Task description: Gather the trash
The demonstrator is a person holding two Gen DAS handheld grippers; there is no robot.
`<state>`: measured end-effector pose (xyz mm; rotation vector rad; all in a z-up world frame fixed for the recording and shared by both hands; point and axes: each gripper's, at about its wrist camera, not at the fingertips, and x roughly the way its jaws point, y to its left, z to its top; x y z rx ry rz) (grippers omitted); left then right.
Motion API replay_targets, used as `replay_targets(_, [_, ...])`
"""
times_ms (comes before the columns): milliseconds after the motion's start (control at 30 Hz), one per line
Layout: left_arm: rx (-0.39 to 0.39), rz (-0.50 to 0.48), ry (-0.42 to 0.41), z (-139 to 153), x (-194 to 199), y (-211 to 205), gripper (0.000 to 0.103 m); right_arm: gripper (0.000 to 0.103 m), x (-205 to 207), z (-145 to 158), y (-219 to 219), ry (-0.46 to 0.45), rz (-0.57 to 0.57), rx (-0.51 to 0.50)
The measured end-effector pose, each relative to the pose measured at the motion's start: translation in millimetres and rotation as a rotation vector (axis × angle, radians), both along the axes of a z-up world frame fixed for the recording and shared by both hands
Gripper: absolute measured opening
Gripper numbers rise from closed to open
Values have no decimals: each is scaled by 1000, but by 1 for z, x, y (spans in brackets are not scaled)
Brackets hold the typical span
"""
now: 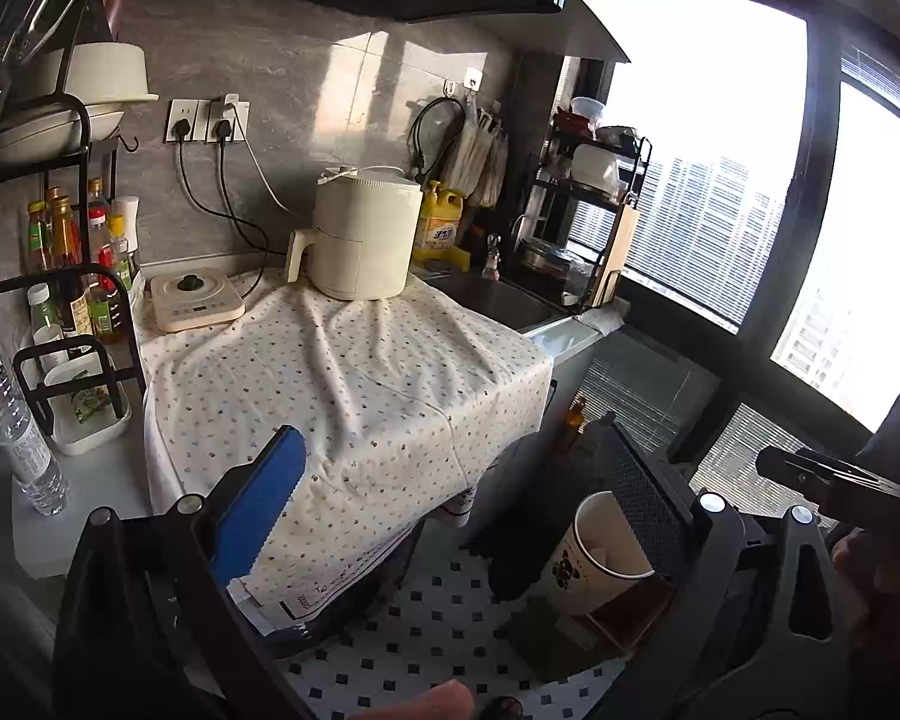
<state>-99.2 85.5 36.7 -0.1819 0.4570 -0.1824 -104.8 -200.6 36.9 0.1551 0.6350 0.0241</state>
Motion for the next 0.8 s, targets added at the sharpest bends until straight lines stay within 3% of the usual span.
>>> replay_targets(800, [14,3,21,-5,-6,-5,97,95,-15,-3,-3,-2,-7,0])
